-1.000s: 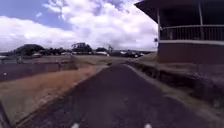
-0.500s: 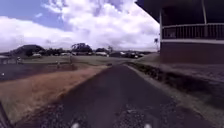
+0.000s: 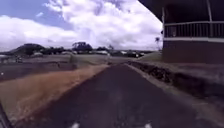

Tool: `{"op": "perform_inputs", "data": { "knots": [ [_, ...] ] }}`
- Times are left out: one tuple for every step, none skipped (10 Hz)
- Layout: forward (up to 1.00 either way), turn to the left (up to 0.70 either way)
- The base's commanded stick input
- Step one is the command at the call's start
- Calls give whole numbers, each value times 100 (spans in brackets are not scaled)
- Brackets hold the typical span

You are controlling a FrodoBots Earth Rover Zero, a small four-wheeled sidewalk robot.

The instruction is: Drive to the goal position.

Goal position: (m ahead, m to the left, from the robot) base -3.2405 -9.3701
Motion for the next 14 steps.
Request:
{"op": "perform_inputs", "data": {
  "knots": [
    [70, 0],
    [70, 0],
    [70, 0],
    [70, 0],
    [70, 0],
    [70, 0],
    [70, 0],
    [70, 0],
    [70, 0],
    [70, 0],
    [70, 0],
    [70, 0],
    [70, 0],
    [70, 0]
  ]
}}
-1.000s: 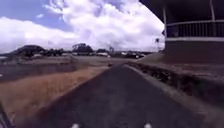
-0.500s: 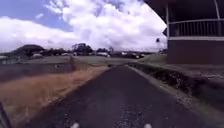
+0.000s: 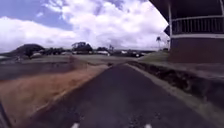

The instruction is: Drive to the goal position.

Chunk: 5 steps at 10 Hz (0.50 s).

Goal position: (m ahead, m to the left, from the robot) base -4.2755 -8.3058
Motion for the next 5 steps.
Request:
{"op": "perform_inputs", "data": {
  "knots": [
    [70, 0],
    [70, 0],
    [70, 0],
    [70, 0],
    [70, 0]
  ]
}}
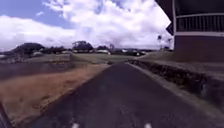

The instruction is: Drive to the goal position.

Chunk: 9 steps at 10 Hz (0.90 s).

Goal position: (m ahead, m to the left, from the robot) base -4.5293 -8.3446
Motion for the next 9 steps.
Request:
{"op": "perform_inputs", "data": {
  "knots": [
    [70, 0],
    [70, 0],
    [70, 0],
    [70, 0],
    [70, 0],
    [70, 0],
    [70, 0],
    [70, 0],
    [70, 0]
  ]
}}
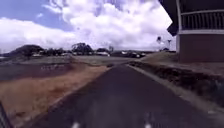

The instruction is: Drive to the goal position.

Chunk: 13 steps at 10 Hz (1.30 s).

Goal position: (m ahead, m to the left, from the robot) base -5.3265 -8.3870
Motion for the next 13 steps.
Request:
{"op": "perform_inputs", "data": {
  "knots": [
    [0, 0],
    [0, 0],
    [0, 0],
    [0, 0],
    [0, 0],
    [0, 0],
    [0, 0],
    [0, 0],
    [0, 0],
    [0, -45],
    [0, -70],
    [0, -70],
    [0, -70]
  ]
}}
